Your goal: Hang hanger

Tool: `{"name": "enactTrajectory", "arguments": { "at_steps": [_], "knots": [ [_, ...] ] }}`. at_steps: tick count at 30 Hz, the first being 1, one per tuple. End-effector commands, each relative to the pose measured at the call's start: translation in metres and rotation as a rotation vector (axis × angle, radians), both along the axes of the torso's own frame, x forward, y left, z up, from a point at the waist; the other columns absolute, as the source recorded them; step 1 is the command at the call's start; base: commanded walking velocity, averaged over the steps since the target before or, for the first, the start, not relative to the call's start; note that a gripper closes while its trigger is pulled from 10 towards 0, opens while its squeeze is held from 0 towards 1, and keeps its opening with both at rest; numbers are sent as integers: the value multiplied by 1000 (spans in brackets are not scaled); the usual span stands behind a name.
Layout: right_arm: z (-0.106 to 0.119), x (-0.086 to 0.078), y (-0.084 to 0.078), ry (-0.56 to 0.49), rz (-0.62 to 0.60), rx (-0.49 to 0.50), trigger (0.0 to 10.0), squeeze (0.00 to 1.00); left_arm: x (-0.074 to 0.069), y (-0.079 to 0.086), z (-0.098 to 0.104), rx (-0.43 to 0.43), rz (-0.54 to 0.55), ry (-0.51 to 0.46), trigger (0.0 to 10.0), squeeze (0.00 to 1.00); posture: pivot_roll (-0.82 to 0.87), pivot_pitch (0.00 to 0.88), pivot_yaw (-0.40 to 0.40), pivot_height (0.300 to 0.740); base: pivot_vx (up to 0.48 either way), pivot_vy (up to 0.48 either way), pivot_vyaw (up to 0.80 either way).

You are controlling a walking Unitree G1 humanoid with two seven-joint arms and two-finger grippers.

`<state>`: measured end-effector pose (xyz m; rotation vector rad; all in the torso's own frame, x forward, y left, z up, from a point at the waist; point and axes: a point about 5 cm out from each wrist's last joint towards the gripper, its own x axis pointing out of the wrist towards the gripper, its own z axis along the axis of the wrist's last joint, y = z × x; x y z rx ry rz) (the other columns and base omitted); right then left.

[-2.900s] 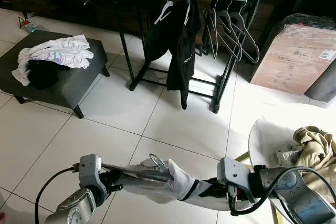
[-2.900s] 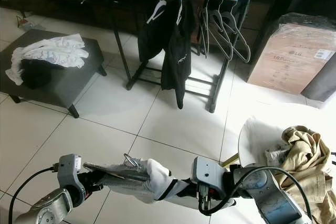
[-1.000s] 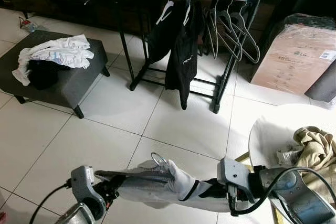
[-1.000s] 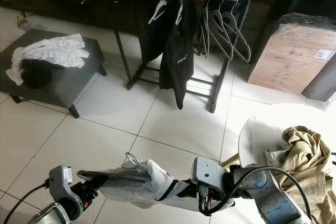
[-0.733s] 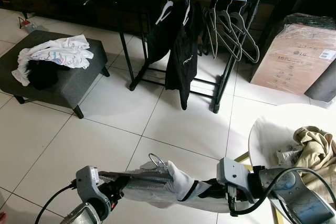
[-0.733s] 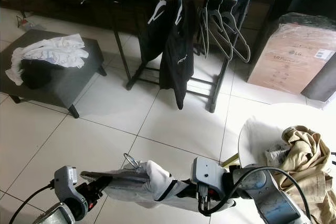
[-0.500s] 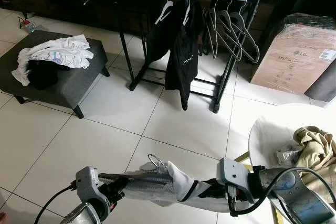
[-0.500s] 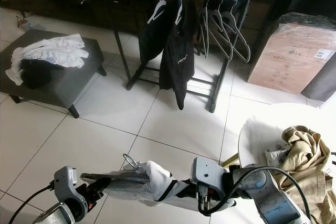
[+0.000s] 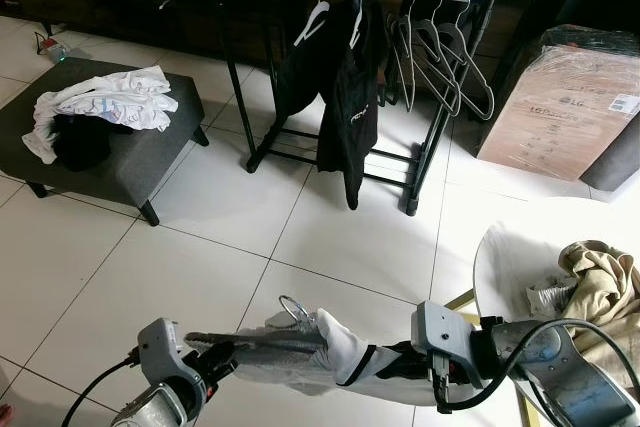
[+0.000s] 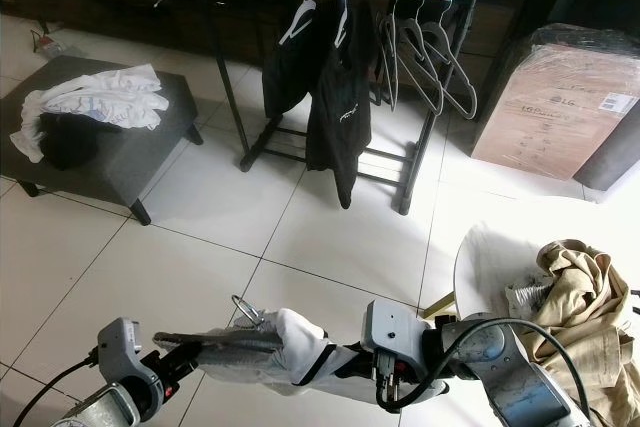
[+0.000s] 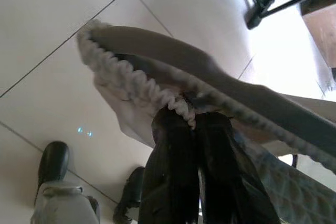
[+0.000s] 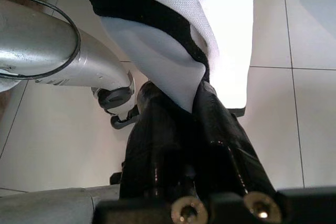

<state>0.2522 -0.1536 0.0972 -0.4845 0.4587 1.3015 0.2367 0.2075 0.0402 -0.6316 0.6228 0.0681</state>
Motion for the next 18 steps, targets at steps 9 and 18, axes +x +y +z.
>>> {"name": "enactTrajectory", "arguments": {
  "at_steps": [9, 18],
  "knots": [
    [1, -1, 1, 0, 22, 1, 0, 0, -2, 23, -5, 56, 135, 51, 2471, 0, -56, 218, -17, 740, 0, 0, 0],
    [-9, 2, -14, -22, 5, -113, 0, 0, -3, 43, -7, 115, 279, 77, 0, 0, -55, 218, -17, 740, 0, 0, 0]
  ]
}}
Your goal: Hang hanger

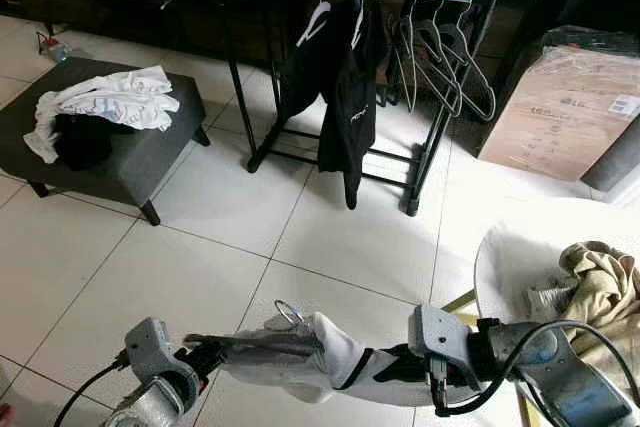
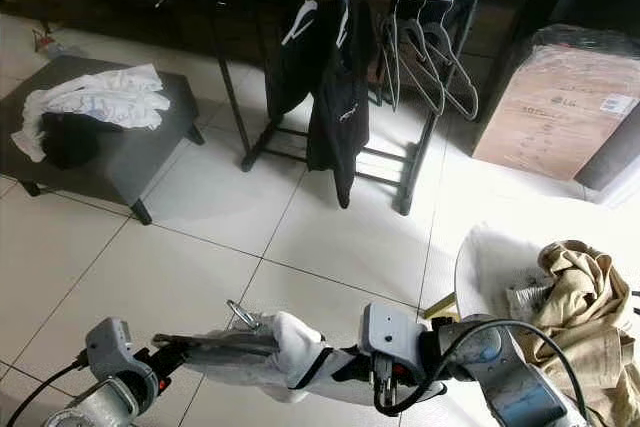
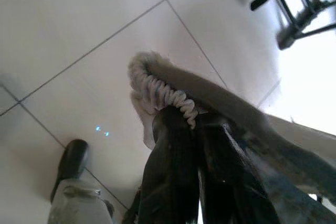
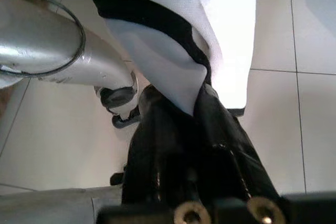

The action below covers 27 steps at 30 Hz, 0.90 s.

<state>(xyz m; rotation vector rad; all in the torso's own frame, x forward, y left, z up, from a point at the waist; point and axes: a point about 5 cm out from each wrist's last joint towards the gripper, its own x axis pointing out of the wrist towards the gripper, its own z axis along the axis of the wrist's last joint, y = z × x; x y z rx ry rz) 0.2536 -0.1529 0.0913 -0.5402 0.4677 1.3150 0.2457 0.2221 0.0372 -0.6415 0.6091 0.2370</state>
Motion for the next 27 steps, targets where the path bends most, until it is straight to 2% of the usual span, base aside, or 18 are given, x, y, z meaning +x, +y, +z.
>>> {"name": "enactTrajectory", "arguments": {
  "at_steps": [1, 4, 8, 13, 21, 27],
  "knots": [
    [-5, 1, -19, -13, -24, -102, 0, 0, -12, 30, -4, 81, 133, 41, 0, 0, -55, 218, -17, 740, 0, 0, 0],
    [-14, 6, -33, -42, -56, -223, 0, 0, -11, 31, -1, 90, 132, 32, 0, 0, -54, 219, -17, 740, 0, 0, 0],
    [-17, 12, -38, -74, -109, -272, 0, 0, -10, 28, -1, 86, 118, 27, 0, 0, -53, 221, -16, 740, 0, 0, 0],
    [-25, 21, -55, -138, -168, -417, 0, 0, -10, 25, -2, 94, 97, 31, 0, 0, -53, 222, -16, 740, 0, 0, 0],
    [-31, 24, -67, -168, -164, -525, 0, 0, -12, 26, -5, 124, 83, 60, 0, 0, -53, 223, -16, 740, 0, 0, 0],
    [-34, 23, -62, -167, -152, -502, 0, 0, -12, 26, -7, 133, 78, 57, 0, 0, -52, 223, -15, 740, 0, 0, 0]
  ]
}}
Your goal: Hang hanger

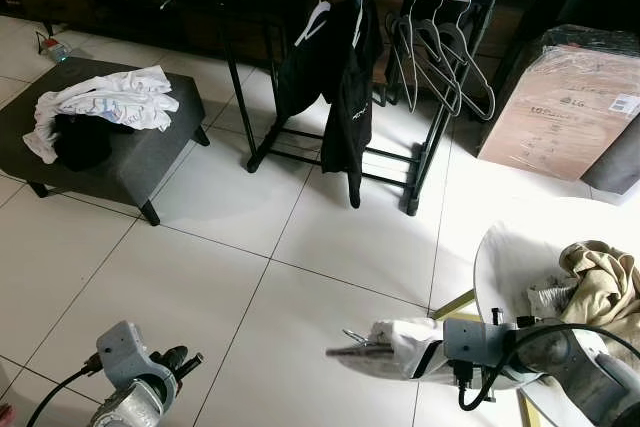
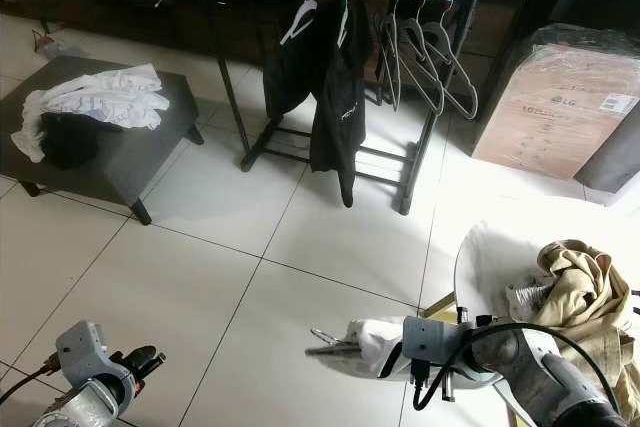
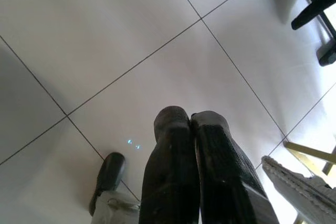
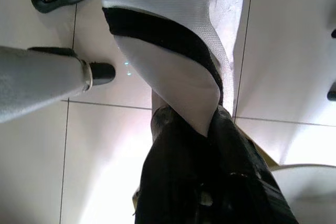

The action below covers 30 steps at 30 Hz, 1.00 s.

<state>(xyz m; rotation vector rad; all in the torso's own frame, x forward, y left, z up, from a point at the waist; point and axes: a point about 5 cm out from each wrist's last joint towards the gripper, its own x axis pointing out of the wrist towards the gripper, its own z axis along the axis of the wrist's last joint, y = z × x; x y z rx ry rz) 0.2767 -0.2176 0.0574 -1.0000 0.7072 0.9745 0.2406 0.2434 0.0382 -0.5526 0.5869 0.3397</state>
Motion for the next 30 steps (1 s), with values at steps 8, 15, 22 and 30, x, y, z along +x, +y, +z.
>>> {"name": "enactTrajectory", "arguments": {
  "at_steps": [8, 15, 22, 30],
  "knots": [
    [3, -5, 18, 42, 90, 106, 0, 0, -1, -7, 5, 131, -205, -71, 10000, 0, -51, 215, -15, 740, 0, 0, 0],
    [12, -14, 40, 59, 212, 238, 0, 0, -8, -19, 4, 70, -347, -76, 10000, 1000, -53, 209, -14, 740, 0, 0, 0],
    [11, -25, 47, 90, 328, 208, 0, 0, -19, -13, 14, 122, -620, -126, 10000, 1000, -46, 197, -10, 740, 0, 0, 0],
    [28, -35, 65, 150, 395, 339, 0, 0, -26, -18, 24, 142, -980, -126, 10000, 1000, -51, 186, -9, 740, 0, 0, 0]
  ]
}}
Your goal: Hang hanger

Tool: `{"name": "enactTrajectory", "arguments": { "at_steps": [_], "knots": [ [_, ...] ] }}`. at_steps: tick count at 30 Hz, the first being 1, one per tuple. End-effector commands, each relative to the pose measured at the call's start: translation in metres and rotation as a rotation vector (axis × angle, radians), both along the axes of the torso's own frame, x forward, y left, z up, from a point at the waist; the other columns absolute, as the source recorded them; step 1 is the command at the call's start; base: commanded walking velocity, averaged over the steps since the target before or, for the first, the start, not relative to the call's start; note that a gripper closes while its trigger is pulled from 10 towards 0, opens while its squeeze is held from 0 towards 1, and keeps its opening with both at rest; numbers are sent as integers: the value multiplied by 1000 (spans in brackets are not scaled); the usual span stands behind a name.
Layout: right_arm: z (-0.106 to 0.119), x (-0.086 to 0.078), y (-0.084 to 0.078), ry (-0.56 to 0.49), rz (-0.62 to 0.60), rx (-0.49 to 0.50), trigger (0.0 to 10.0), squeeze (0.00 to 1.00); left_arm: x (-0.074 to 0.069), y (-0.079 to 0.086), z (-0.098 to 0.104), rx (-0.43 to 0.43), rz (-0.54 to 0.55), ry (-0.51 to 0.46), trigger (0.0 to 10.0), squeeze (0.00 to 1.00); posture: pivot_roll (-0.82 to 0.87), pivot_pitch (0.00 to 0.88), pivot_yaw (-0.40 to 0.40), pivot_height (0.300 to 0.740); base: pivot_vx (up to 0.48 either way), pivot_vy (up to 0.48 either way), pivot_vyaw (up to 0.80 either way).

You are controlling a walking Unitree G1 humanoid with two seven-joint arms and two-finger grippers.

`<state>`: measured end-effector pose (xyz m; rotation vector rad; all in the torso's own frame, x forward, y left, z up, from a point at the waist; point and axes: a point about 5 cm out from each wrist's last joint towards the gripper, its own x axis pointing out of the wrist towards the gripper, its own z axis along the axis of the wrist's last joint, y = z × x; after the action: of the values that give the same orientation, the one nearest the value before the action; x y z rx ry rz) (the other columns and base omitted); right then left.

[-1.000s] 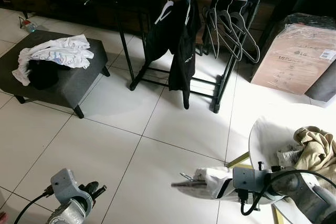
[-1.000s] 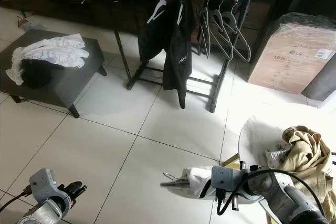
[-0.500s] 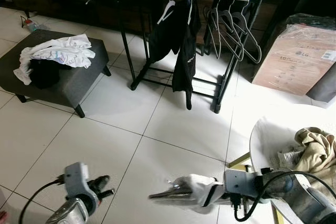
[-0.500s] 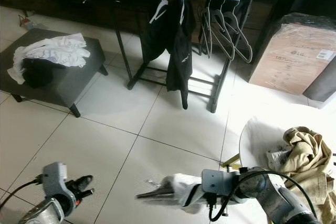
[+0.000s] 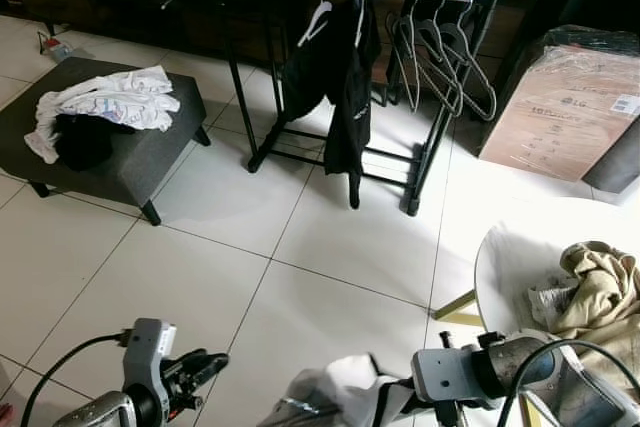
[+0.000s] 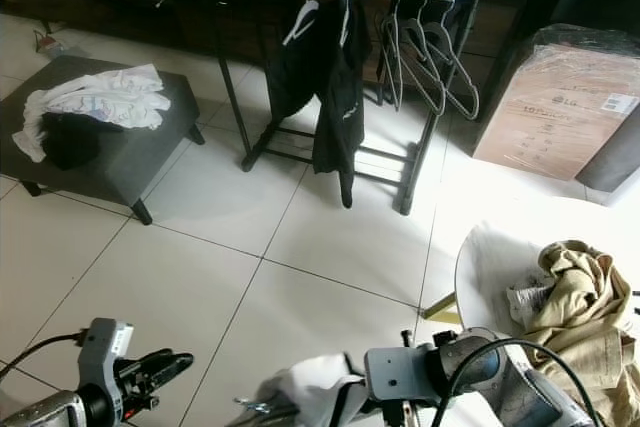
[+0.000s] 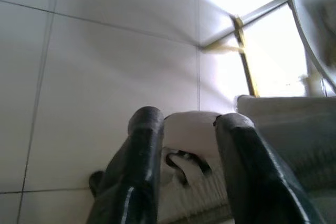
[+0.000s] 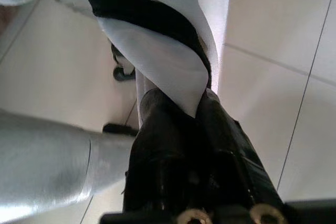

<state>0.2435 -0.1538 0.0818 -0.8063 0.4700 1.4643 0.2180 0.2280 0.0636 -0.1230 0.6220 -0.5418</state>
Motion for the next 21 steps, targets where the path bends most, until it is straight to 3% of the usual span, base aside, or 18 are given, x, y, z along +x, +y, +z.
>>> {"name": "enactTrajectory", "arguments": {
  "at_steps": [1, 2, 10, 11, 21],
  "knots": [
    [5, -2, 3, 12, 10, 36, 0, 0, -8, -3, -3, 33, -138, 36, 10000, 1000, -53, 191, -8, 740, 0, 0, 0],
    [6, -4, 4, 22, 15, 39, 0, 0, -11, -4, -4, 35, -215, 61, 10000, 1000, -53, 191, -7, 740, 0, 0, 0],
    [10, -10, 7, 60, 28, 58, 0, 0, -15, -8, -7, 69, -375, 102, 10000, 1000, -64, 204, -5, 740, 0, 0, 0],
    [11, -11, 7, 68, 31, 63, 0, 0, -15, -6, -9, 106, -418, 108, 10000, 0, -65, 208, -6, 740, 0, 0, 0],
    [15, -17, 10, 117, 51, 81, 0, 0, -11, -9, -10, 95, -552, 153, 10000, 0, -71, 220, -5, 740, 0, 0, 0]
  ]
}}
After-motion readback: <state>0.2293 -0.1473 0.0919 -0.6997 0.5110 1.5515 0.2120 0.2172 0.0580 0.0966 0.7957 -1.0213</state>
